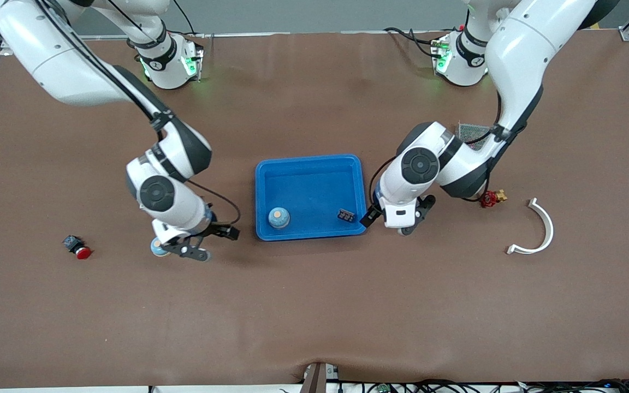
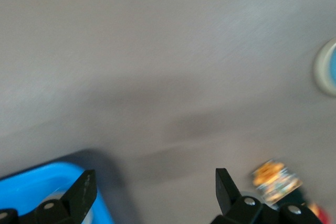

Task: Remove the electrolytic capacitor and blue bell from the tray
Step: 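Move the right gripper back to the tray while the left gripper returns too, then grasp the second bell with the right gripper while the left grasps the capacitor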

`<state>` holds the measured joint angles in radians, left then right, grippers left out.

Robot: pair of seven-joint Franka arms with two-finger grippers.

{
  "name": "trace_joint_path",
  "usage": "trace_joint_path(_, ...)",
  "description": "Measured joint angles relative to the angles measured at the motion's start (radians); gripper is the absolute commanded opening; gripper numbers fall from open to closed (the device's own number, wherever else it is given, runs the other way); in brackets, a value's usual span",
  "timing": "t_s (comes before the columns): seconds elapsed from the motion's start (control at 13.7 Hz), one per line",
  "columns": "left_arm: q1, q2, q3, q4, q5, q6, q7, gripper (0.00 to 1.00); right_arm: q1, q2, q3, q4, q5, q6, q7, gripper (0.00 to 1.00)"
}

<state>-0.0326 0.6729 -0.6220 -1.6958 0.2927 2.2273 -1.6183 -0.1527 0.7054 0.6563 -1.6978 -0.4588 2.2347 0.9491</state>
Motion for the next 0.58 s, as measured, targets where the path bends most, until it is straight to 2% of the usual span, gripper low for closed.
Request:
trace_joint_path(0.22,-0.053,0.05,0.008,0.034,0.0,0.0,-0.044,1.0,0.078,0.003,0.0,-0.001,0.0,0.011,0.084,1.0)
trace_joint_path(0.44,-0.099,0.075,0.042,0.065,0.0,0.0,-0.095,0.85,0.155,0.006,-0.004,-0.001,0.0,0.044,0.164,1.0)
trace_joint_path(0.58,-0.134,0.098,0.074,0.095,0.0,0.001,-0.121,0.81,0.201,0.008,-0.017,-0.002,0.0,0.056,0.198,1.0)
